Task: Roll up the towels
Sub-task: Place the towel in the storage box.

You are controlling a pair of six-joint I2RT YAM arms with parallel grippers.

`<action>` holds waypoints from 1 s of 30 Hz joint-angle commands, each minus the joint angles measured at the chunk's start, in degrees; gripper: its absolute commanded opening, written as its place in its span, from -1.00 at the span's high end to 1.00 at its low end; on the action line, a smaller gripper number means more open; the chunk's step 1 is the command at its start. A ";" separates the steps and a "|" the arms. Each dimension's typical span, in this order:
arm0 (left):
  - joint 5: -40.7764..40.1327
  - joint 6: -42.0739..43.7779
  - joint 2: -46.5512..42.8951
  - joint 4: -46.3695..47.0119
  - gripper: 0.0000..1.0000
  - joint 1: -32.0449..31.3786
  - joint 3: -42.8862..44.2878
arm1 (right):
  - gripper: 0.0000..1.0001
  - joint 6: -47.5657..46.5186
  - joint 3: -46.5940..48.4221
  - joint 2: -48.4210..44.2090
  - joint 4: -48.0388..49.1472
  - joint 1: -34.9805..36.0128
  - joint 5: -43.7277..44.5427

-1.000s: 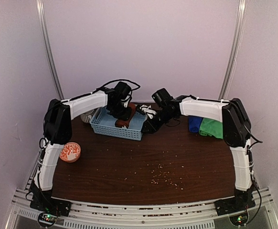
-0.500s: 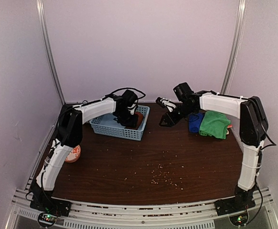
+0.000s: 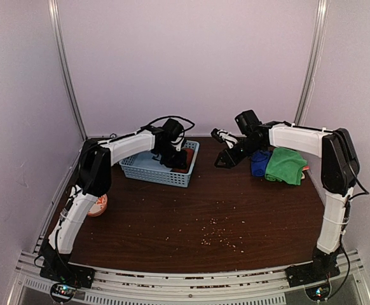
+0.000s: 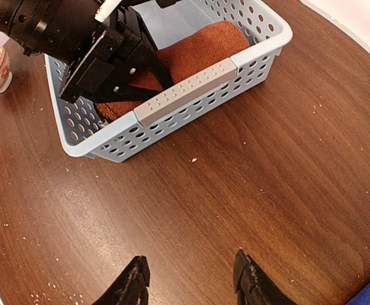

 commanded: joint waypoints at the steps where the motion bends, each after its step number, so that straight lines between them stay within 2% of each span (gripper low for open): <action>1: 2.43 -0.64 0.43 1.56 0.50 -0.31 -0.19 | 0.07 0.53 -0.70 -0.63 1.12 -0.48 -1.37; 11: 3.01 0.89 -3.45 2.25 0.09 -0.23 -3.65 | 0.06 0.43 -0.92 -0.96 1.14 -1.16 -1.83; 18: 3.12 1.42 -6.95 3.96 -0.02 -0.19 -7.46 | 0.06 0.38 -1.01 -0.87 1.04 -1.19 -2.04; 25: 3.24 1.97 -10.23 4.10 -0.25 0.24 -7.70 | 0.04 0.00 -1.10 -1.17 0.62 -1.55 -2.10; 27: 3.66 2.46 -10.62 4.10 -0.44 0.34 -7.73 | 0.04 -0.02 -1.10 -1.28 0.60 -1.60 -2.18; 30: 3.92 2.87 -10.97 4.10 -0.45 0.34 -7.95 | 0.04 -0.22 -1.04 -1.35 0.49 -1.70 -2.28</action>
